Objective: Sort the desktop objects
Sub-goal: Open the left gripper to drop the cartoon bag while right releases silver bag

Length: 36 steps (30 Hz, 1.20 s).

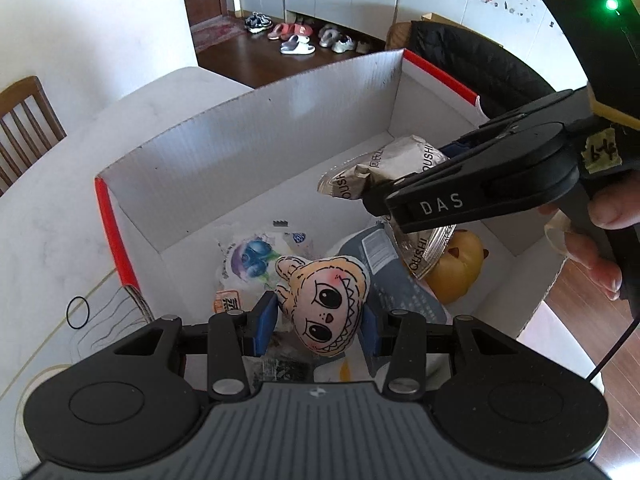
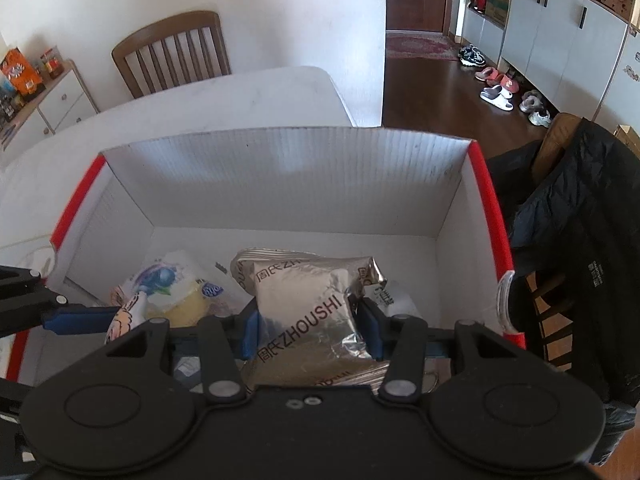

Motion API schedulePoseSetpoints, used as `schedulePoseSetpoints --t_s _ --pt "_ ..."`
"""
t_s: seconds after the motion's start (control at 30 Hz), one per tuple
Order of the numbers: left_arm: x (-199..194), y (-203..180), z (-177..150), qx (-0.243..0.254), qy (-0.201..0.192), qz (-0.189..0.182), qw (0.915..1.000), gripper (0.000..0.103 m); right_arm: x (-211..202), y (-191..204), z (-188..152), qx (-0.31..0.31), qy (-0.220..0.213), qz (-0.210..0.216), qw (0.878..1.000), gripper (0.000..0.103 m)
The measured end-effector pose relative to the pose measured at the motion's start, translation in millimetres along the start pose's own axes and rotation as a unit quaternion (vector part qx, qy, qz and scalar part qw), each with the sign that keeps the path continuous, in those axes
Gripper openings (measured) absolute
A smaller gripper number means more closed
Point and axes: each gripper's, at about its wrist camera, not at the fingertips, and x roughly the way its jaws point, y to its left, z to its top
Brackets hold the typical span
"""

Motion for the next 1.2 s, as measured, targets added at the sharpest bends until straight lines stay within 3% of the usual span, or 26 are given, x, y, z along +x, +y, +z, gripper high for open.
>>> schedulePoseSetpoints --t_s 0.37,0.57,0.7,0.77,1.2 --pt "4.2 0.4 -2.4 -0.007 0.007 -0.01 0.9999 0.044 0.7 -0.7 3.2 0.004 0.004 -0.002 1.0 0.05" --pt "-4.8 1.4 -1.8 -0.023 -0.006 -0.028 0.9993 0.055 -10.0 0.9 4.7 -0.012 -0.013 -0.011 1.0 0.069" --pt "-10.8 1.4 -2.7 -0.026 -0.017 -0.031 0.999 0.06 -20.3 -3.1 4.7 -0.012 -0.023 -0.01 1.0 0.071" --pt "-15.3 3.2 -2.9 -0.034 -0.023 -0.035 0.9986 0.067 -26.9 -4.9 4.0 -0.008 -0.028 -0.006 1.0 0.071" --pt "-45.4 11.2 -12.1 -0.072 -0.06 -0.054 0.9942 0.07 -77.7 -0.7 -15.3 -0.024 -0.061 0.042 0.997 0.074"
